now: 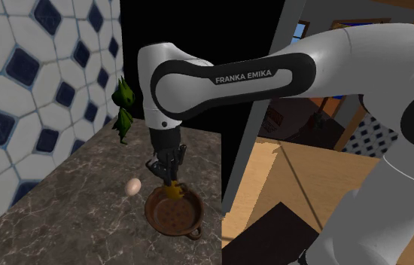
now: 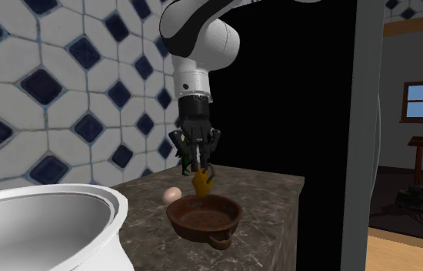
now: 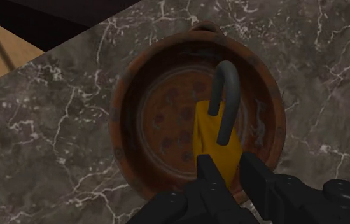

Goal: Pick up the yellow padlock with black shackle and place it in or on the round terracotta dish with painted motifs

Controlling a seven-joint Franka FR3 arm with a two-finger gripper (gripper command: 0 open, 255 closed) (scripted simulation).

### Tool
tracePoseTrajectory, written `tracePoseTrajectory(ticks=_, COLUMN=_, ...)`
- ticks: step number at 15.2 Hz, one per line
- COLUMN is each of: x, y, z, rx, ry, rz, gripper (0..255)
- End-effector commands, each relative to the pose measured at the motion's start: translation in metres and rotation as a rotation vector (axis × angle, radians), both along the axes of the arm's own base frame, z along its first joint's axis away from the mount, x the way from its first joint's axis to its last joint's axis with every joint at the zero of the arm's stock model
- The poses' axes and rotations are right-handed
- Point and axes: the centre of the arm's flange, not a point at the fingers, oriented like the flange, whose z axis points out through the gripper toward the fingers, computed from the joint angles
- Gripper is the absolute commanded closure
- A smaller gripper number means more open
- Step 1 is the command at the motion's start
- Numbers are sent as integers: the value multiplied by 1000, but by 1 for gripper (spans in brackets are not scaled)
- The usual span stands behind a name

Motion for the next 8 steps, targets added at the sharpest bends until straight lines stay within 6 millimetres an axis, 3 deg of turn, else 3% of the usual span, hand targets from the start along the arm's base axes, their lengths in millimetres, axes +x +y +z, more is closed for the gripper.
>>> tracePoseTrajectory(ticks=1, x=-1, y=1, z=-10, rx=0, ry=0, rz=0, gripper=255)
tracePoseTrajectory(ticks=8, x=-1, y=1, z=-42, rx=0, ry=0, rz=0, gripper=255)
